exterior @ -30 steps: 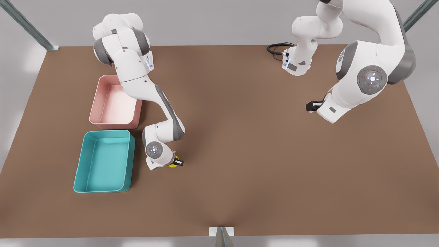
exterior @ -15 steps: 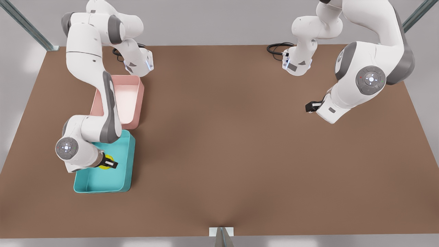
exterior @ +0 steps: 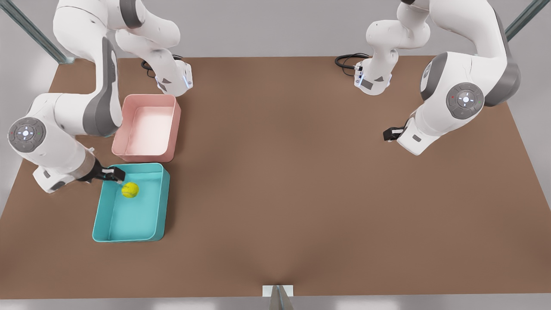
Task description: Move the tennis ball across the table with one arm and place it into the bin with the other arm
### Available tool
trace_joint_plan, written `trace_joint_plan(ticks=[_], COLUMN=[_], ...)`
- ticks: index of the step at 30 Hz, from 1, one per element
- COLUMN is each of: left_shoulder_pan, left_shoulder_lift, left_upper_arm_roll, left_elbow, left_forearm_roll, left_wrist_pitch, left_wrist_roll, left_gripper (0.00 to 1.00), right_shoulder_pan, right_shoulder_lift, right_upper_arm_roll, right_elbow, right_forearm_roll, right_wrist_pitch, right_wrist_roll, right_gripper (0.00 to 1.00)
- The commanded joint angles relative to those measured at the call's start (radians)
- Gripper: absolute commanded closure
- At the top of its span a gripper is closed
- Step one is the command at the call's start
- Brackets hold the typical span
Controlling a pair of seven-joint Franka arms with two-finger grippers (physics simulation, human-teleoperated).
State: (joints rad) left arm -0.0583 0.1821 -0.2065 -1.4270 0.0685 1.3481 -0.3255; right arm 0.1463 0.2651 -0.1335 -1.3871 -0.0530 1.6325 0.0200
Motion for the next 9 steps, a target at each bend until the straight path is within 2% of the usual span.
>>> trace_joint_plan(ticks=[1,9], left_shoulder_pan=[0.0,-0.001], left_shoulder_lift=[-0.003,-0.001], left_upper_arm_roll=[-0.001,-0.001], left_elbow=[0.0,0.0], left_forearm_roll=[0.001,0.001], left_wrist_pitch=[-0.003,-0.003], left_wrist_roll=[-0.007,-0.007], left_gripper=[0.0,0.0], right_shoulder_pan=[-0.05,-0.048], right_shoulder_lift=[-0.088,-0.121], right_upper_arm_roll=[0.061,0.063], right_elbow=[-0.036,-0.03], right_forearm_roll=[-0.038,-0.018], right_wrist_pitch=[-0.166,-0.217], right_wrist_roll=[-0.163,-0.126], right_gripper=[0.0,0.0])
